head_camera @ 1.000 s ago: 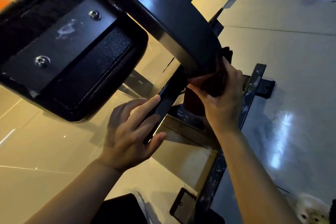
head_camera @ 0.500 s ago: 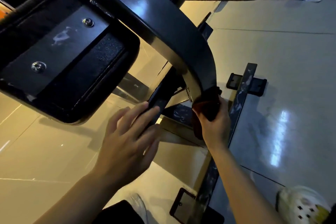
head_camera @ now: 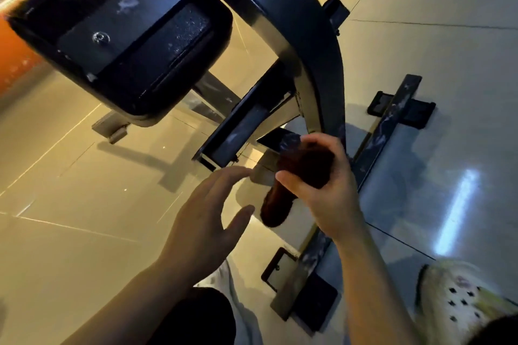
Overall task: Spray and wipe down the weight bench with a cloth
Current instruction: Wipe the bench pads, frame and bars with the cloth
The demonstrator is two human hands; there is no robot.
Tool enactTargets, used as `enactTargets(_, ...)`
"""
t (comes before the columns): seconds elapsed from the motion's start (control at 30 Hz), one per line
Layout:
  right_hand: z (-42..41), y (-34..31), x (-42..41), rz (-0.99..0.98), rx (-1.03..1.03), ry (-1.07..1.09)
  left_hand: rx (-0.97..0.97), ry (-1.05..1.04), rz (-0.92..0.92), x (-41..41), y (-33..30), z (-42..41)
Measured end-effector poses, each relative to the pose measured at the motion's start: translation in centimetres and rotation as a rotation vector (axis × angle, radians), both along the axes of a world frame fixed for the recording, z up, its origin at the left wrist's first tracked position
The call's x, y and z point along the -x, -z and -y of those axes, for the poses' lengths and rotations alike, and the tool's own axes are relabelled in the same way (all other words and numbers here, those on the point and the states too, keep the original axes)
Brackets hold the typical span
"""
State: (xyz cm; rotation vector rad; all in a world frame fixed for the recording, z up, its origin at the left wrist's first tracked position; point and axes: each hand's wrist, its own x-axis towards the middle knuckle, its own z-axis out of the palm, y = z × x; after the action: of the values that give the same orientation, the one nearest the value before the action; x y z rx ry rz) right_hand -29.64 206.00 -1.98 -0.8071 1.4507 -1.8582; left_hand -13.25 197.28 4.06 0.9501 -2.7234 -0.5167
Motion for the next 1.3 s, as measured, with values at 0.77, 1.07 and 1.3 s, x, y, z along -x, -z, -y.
enactTargets(0.77, -10.5, 9.9, -4.7, -0.014, -0.820, -0.459, -0.741, -0.646, -0.088, -7.8, 12.9, -13.0)
enactTargets(1.07, -6.3, 15.4, -8.7, -0.668, -0.746, -0.059, -0.701, -0.832, -0.148, -5.2, 19.2, -10.1)
enactTargets(1.3, -7.1, 22.4, -10.5, -1.063, -0.733, -0.279, -0.996, -1.451, -0.769, -3.1, 23.0, -12.4)
